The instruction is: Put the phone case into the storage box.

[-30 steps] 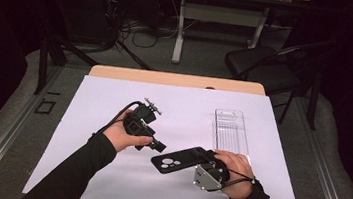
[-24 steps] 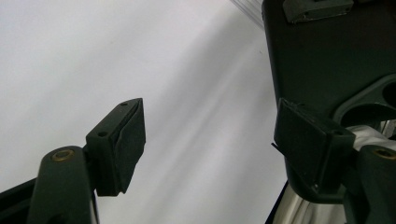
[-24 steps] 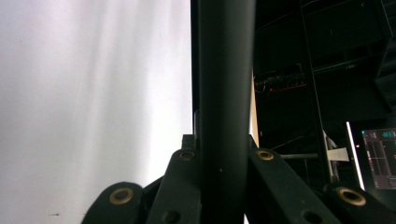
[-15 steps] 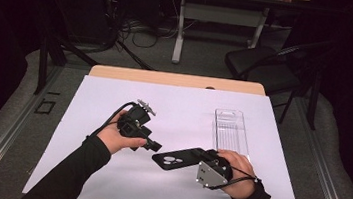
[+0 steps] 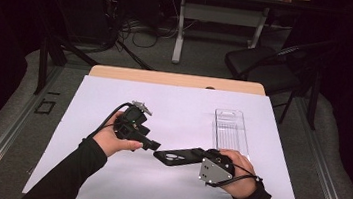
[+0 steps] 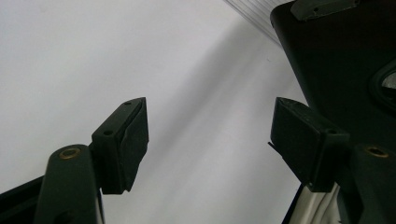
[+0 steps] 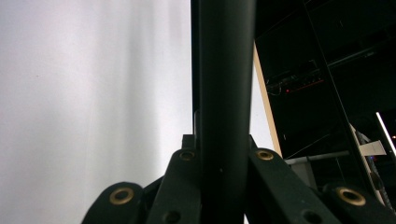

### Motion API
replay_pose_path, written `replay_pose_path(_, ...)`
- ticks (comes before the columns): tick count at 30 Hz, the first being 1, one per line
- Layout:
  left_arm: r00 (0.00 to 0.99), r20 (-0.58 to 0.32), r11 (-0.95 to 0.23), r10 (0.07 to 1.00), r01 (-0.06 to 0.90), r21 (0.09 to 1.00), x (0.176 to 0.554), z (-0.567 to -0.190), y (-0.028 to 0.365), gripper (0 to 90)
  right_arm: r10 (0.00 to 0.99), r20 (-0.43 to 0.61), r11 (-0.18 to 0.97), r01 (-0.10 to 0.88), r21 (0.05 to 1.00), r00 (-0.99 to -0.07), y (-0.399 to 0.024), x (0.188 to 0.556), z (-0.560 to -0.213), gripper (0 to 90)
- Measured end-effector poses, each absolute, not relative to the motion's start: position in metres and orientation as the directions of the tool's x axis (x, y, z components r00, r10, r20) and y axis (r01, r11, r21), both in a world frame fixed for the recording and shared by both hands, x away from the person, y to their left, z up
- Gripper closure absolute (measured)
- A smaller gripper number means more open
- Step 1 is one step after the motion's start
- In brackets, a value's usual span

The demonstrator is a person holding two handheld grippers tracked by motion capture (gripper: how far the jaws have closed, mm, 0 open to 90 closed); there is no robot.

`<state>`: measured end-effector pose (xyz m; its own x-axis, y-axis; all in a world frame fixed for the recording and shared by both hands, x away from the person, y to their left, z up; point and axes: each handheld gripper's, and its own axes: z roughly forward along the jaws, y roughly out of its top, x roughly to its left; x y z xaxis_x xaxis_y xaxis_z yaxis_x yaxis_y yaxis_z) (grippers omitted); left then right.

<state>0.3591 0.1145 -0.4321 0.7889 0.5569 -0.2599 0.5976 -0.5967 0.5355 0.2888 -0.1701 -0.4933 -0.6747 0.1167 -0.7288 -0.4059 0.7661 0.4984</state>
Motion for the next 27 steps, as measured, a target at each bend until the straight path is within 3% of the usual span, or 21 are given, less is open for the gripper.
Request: replay_pose_path(27, 0.825, -0.23, -0.59, 0.515, 0.537, 0.603, 0.348, -0.437, 0.117, 28.9, 0.268, -0.504, 0.65, -0.232, 0.724, -0.821, -0.181, 0.298, -0.488, 88.4)
